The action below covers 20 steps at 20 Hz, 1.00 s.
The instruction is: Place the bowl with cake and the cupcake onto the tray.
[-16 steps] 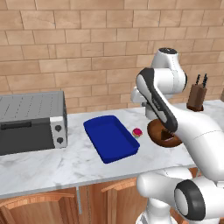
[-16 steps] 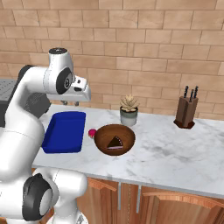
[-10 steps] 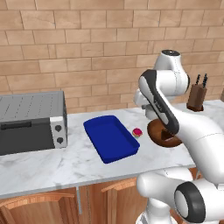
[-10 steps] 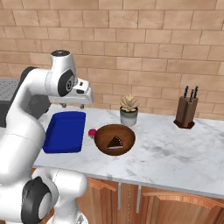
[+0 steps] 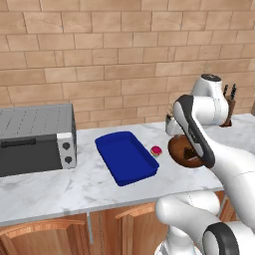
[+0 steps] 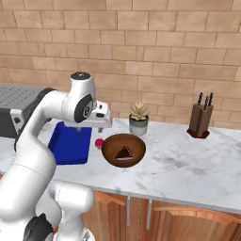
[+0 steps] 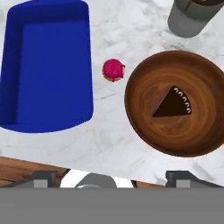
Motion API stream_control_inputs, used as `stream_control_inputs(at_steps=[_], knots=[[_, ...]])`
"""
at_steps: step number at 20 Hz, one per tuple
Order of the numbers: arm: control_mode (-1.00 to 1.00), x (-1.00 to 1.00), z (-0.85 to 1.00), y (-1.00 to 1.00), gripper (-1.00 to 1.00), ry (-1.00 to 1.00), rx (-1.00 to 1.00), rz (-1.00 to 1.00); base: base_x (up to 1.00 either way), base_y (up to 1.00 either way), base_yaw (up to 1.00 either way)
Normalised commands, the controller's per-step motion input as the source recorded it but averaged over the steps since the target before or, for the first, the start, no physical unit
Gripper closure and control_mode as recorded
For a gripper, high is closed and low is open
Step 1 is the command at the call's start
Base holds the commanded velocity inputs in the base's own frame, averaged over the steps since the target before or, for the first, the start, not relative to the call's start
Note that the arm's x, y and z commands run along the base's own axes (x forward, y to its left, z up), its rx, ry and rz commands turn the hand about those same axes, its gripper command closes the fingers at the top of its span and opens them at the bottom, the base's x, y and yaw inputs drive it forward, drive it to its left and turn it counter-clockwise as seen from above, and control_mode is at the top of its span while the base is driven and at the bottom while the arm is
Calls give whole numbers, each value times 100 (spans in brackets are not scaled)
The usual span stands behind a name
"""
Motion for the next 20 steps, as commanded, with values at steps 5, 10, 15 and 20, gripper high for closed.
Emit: stream_control_inputs(at_steps=[5,10,15,20], knots=[[-100,-4,-42,-37,-100,-2,0,11,0,0,0],[-100,8,-41,-7,-100,0,-5,13,0,0,0],[-100,13,-40,0,-100,0,-9,12,0,0,0],[-100,18,-41,0,-100,0,-10,9,0,0,0]])
